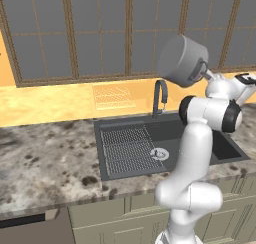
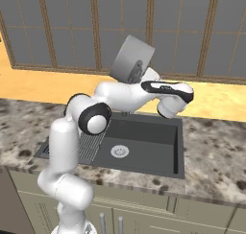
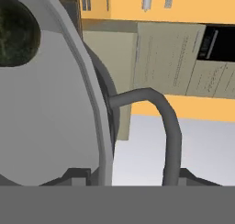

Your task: Dump the squash from the pot into the sink. Then turn on the water and wash the squash. Then turn off the water and put the squash back in the pot.

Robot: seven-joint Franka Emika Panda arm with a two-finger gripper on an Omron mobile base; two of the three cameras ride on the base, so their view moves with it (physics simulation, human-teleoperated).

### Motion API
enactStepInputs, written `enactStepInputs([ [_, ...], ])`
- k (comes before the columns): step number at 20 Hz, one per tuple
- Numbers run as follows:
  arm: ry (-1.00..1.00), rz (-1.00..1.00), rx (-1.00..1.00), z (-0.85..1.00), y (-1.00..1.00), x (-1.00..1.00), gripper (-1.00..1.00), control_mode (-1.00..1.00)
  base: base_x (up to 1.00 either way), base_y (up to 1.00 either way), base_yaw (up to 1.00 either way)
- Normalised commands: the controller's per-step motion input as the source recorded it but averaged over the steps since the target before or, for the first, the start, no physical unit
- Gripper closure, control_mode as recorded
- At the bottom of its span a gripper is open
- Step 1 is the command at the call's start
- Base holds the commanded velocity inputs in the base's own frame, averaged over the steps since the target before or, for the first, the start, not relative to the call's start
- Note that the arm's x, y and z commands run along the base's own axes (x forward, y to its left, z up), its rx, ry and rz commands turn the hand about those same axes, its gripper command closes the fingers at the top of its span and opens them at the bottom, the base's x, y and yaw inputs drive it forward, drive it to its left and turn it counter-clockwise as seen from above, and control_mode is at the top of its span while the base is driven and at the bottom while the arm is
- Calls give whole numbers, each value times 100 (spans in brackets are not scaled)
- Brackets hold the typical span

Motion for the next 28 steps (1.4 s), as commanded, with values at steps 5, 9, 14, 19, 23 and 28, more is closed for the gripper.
enactStepInputs([
  [5,6,5,8,-22,-19,0,100,-100,0,0,0],
  [9,5,5,8,-20,-17,0,100,-100,0,0,0],
  [14,3,4,6,-21,-20,-18,100,-100,0,0,0],
  [19,3,4,6,-23,-18,-36,100,-100,0,0,0],
  [23,1,3,7,-5,-12,-37,100,-100,0,0,0],
  [28,-10,3,4,54,0,-35,100,-100,0,0,0],
])
